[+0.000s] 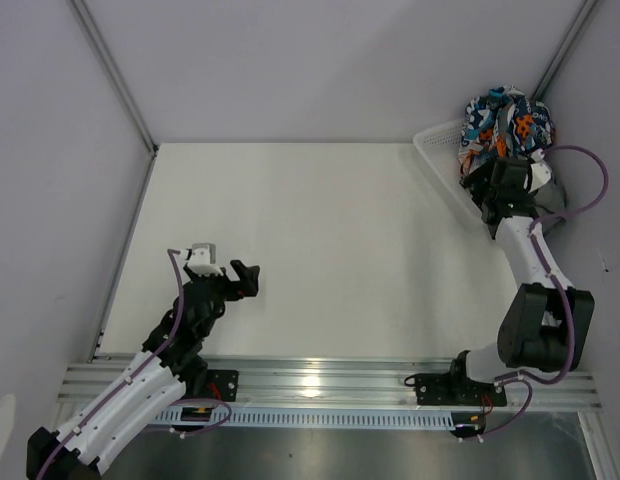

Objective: Fold and stack the shorts
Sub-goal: Grab the shorts from the pile

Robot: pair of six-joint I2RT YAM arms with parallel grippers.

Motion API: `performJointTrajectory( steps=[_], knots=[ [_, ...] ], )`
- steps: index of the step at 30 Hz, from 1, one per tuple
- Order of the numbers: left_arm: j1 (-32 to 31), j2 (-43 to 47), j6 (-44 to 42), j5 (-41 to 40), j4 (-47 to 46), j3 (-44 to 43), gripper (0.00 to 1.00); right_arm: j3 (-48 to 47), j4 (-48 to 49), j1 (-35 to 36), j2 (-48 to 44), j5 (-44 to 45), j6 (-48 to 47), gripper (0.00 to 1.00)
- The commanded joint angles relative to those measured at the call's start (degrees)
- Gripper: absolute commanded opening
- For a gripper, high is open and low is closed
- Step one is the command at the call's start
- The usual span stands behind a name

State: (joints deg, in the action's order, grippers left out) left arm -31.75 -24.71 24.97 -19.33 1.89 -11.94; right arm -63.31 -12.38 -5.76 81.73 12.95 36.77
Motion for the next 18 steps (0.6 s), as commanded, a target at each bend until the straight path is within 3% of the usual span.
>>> performJointTrajectory(
  steps=[1,5,18],
  knots=[
    [0.46,0.01,-0.01,-1.23,-0.05,-1.59,0.99,-4.01,-2.56,-4.68,5.96,-0.99,3.30,0.97],
    [0.46,1.42,-0.01,-0.62,-1.19,-0.62,0.99,-8.49,-2.74,-7.16,11.15,-1.70,5.23,0.96],
    [0.46,2.38,-0.01,-1.50,0.57,-0.98,0.99,-9.46,6.13,-9.88,17.40,-1.70,11.65,0.92]
  ],
)
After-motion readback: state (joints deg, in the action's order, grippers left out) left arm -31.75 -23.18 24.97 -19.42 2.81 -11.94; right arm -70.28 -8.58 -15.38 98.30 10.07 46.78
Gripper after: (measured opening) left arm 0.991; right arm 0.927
